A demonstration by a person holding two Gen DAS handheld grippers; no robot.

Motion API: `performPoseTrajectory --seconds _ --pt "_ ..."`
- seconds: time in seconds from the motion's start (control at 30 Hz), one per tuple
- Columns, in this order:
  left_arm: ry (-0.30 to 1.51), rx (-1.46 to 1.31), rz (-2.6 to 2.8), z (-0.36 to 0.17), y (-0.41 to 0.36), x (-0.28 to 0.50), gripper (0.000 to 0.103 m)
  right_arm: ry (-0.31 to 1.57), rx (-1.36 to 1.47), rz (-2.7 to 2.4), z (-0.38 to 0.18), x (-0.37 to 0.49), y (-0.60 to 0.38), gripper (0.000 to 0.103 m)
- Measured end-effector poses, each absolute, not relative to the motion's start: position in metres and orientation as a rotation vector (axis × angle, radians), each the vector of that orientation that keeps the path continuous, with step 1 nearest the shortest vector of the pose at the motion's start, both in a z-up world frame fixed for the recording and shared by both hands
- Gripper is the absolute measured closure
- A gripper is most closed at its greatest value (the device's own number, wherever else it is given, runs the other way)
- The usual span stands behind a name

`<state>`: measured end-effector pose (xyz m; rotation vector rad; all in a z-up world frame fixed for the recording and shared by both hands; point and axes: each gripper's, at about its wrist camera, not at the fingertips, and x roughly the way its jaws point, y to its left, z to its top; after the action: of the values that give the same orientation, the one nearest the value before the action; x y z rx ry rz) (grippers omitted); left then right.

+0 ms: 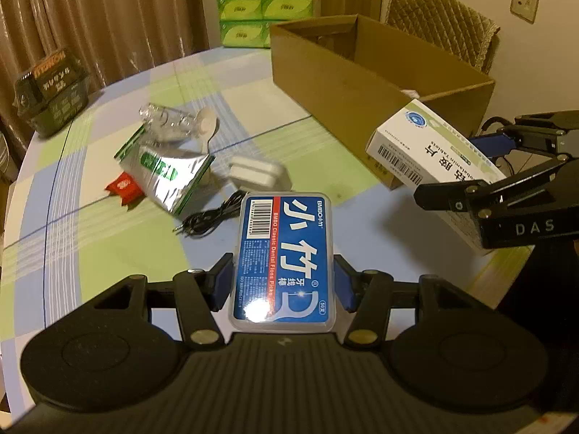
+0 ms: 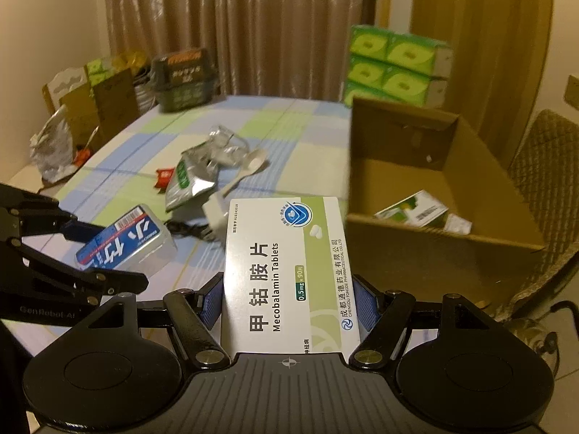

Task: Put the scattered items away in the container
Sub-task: 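Carry the Mecobalamin box and toothpick case over the cardboard box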

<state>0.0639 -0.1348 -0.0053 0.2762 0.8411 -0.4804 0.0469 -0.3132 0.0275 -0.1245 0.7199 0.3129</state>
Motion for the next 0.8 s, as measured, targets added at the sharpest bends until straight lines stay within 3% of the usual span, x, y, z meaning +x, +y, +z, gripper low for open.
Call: performPoseTrajectory --seconds 0.8 --pt "0.692 0.223 -0.65 0.065 -0.272 0.116 0.052 0.588 -0.035 0.093 0.092 0.117 -0.432 0.035"
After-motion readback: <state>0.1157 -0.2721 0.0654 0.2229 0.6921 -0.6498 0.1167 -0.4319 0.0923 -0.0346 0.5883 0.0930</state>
